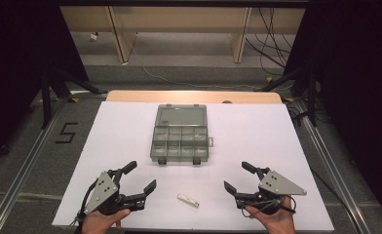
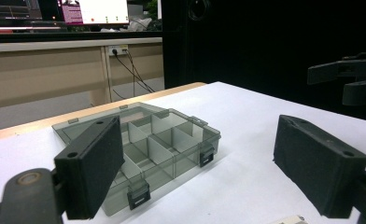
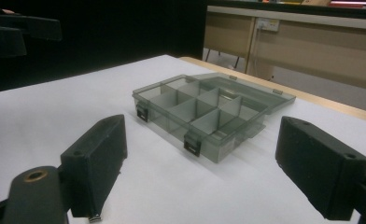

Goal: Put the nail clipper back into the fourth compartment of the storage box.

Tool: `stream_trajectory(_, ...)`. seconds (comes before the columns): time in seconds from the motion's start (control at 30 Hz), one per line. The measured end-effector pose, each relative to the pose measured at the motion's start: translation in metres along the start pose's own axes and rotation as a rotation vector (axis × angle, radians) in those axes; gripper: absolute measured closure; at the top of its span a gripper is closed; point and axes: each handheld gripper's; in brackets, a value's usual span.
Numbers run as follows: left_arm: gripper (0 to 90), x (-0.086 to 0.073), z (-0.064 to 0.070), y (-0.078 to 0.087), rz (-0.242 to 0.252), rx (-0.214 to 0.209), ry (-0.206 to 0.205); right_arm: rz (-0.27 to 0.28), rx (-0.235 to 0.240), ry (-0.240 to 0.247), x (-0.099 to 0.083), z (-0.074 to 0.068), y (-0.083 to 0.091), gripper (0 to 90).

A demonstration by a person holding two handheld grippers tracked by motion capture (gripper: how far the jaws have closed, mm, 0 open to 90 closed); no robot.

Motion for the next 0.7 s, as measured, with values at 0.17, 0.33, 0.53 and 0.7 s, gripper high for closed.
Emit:
stream_trajectory(0.17,15.7,0.0000,0.0000,-0.0001,-0.001,0.000,-0.001,0.001,0.007,0.001,-0.0006,0.0004,-0.0006,17.3)
stream_trajectory(0.33,15.7,-0.0001,0.0000,0.0001,0.000,0.001,0.003,-0.003,0.013,-0.004,-0.0005,-0.0018,-0.0019,16.5)
stream_trajectory(0.53,15.7,-0.0002,-0.0006,0.0000,-0.001,0.001,0.004,-0.001,0.026,0.025,0.0015,-0.0048,-0.0045,16.3)
stream_trajectory(0.7,15.7,-0.0004,-0.0013,-0.0006,-0.005,0.001,-0.004,-0.032,0.066,0.034,0.0059,-0.0078,-0.0062,16.3)
Point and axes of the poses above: each handheld gripper's, and its own axes: y roughly backward along the jaws, x roughly out of its top, z roughly to its right, and after that the axes turned 9 degrees about -x, right-handed
